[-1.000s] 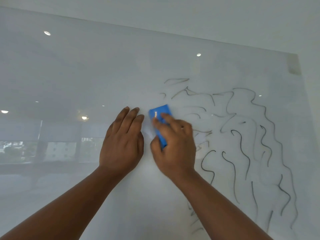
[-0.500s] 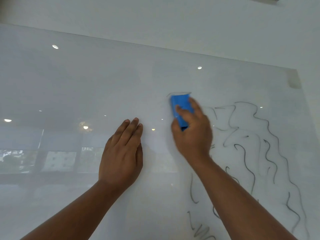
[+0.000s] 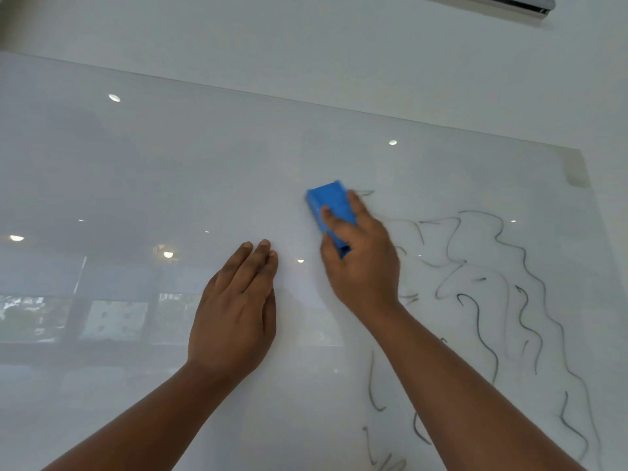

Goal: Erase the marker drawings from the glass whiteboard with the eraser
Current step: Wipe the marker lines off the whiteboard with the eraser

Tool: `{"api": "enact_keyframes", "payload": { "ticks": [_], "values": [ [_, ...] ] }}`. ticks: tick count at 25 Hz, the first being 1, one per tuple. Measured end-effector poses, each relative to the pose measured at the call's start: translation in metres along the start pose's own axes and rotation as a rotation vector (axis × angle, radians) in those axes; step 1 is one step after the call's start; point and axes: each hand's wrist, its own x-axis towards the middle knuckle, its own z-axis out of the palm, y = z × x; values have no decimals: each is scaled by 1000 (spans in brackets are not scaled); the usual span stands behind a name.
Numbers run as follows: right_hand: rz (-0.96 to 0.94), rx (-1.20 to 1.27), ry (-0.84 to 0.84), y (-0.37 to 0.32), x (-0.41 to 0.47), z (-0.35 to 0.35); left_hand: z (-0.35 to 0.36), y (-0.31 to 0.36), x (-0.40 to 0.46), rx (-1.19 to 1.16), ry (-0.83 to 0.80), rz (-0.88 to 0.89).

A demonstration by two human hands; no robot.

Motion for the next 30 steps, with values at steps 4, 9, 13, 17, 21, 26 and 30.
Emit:
{"api": "enact_keyframes", "payload": {
  "ticks": [4,9,13,17,21,26,30],
  "values": [
    [67,-45,53,6,0,-4,-1,2,1,1,-2,-2],
    [176,-65,97,15,12,-13,1,-3,39,-18,-10,20],
    [-38,-58,5,24,8,-10,8,1,68,-17,-17,40],
    [-30,-113,63,18,7,-2,11,-2,65,-28,0,13],
    [10,-80,97,24,10,-3,11,-2,62,-27,-13,8],
    [-174,-111,6,22,-4,-6,10,0,61,-7,-31,6],
    [55,-118,115,19,-2,-4,8,1,62,-14,-19,0]
  ]
}}
